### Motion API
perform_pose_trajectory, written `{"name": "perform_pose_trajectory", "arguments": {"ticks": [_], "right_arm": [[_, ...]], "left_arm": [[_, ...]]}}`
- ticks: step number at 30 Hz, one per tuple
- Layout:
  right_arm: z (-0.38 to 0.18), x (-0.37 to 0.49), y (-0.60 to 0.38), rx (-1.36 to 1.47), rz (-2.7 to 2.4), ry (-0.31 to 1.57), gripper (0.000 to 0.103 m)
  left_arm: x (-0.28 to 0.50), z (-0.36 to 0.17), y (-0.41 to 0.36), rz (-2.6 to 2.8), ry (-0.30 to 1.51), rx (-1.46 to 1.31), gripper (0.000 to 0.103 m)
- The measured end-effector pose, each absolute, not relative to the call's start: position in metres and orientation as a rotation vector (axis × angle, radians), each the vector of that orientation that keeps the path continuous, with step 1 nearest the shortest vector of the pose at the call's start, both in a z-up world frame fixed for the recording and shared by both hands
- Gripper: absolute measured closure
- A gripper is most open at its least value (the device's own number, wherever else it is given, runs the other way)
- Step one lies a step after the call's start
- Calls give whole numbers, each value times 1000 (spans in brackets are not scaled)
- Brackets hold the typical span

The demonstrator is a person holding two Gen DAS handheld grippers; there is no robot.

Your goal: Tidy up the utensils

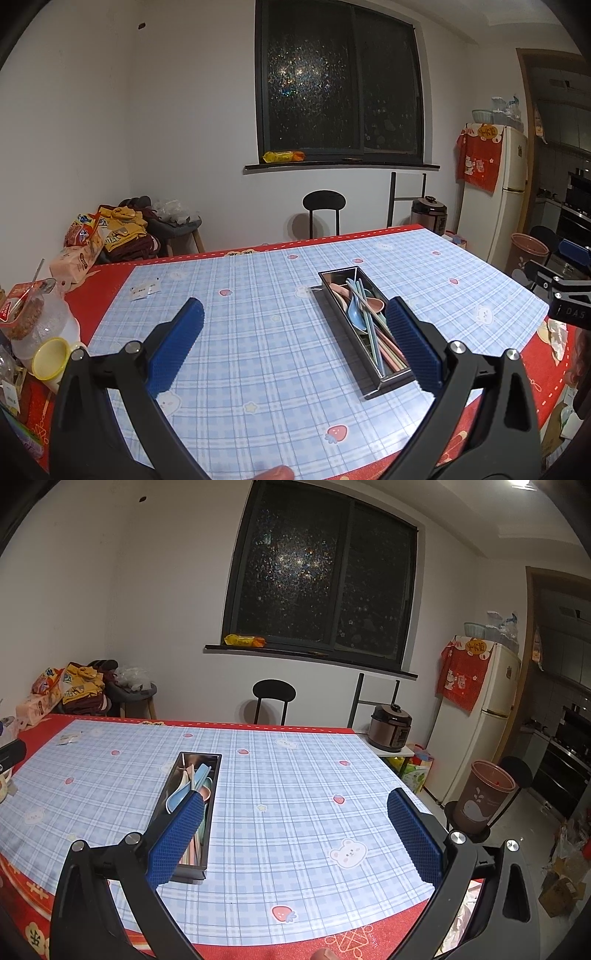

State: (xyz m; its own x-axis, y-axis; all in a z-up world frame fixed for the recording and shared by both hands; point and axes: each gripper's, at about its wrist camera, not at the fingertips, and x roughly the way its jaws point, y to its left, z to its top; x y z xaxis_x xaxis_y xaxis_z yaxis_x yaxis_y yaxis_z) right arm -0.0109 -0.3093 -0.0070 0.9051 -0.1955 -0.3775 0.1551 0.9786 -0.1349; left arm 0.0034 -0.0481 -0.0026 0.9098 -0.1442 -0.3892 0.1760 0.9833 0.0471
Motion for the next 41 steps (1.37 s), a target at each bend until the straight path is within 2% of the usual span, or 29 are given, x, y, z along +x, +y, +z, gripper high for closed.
{"name": "perform_pose_trajectory", "arguments": {"ticks": [41], "right_arm": [[-7, -12, -312, -100, -211, 406, 6]], "left_arm": [[1, -5, -52, -177, 399, 85, 6]]}}
